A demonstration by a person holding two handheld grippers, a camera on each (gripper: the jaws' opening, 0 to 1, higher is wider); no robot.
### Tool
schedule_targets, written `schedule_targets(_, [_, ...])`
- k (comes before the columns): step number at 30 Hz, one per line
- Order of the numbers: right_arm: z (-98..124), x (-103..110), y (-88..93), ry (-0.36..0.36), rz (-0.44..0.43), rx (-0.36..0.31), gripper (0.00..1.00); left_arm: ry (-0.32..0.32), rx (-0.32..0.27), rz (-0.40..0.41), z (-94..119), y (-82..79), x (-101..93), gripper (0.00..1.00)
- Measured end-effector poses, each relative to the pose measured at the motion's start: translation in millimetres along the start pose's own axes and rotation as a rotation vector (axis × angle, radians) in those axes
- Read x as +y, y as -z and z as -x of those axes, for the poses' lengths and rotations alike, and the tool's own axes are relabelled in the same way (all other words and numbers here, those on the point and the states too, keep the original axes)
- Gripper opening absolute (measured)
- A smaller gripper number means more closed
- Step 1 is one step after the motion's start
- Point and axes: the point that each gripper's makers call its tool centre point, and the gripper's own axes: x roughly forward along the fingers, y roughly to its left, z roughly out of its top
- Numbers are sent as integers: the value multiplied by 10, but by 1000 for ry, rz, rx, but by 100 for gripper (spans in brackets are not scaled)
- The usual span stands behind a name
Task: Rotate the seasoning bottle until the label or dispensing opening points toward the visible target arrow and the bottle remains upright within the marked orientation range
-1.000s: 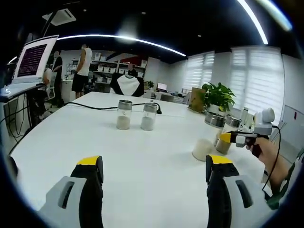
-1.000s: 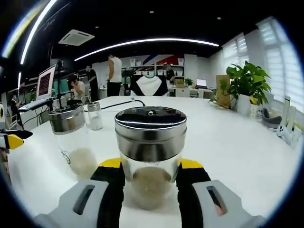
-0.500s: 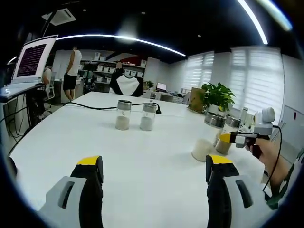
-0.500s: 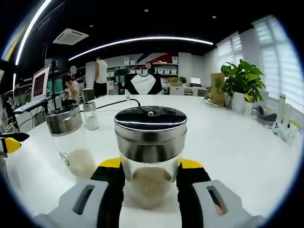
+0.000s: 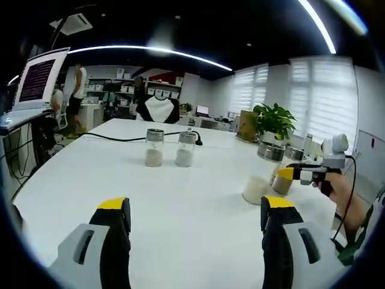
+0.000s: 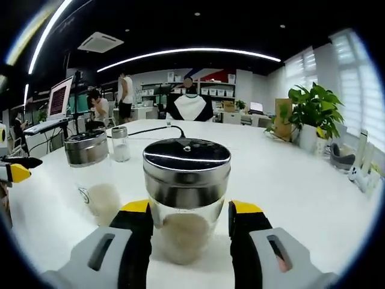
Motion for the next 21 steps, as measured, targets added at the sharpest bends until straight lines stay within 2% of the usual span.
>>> schedule_targets(2, [2, 13, -18, -18, 15, -6, 50, -1, 3, 8, 6, 13, 2, 94])
schedule_targets(8, [10, 21, -43, -103, -10, -6, 51, -6, 1, 11, 24, 12, 4, 94])
schedule_targets(16, [25, 70, -66, -250, -39, -18, 55, 1, -3, 3, 27, -9, -6, 94])
schedule_targets(21, [32, 125, -74, -348, 3, -22, 56, 1, -4, 7, 23, -11, -6, 94])
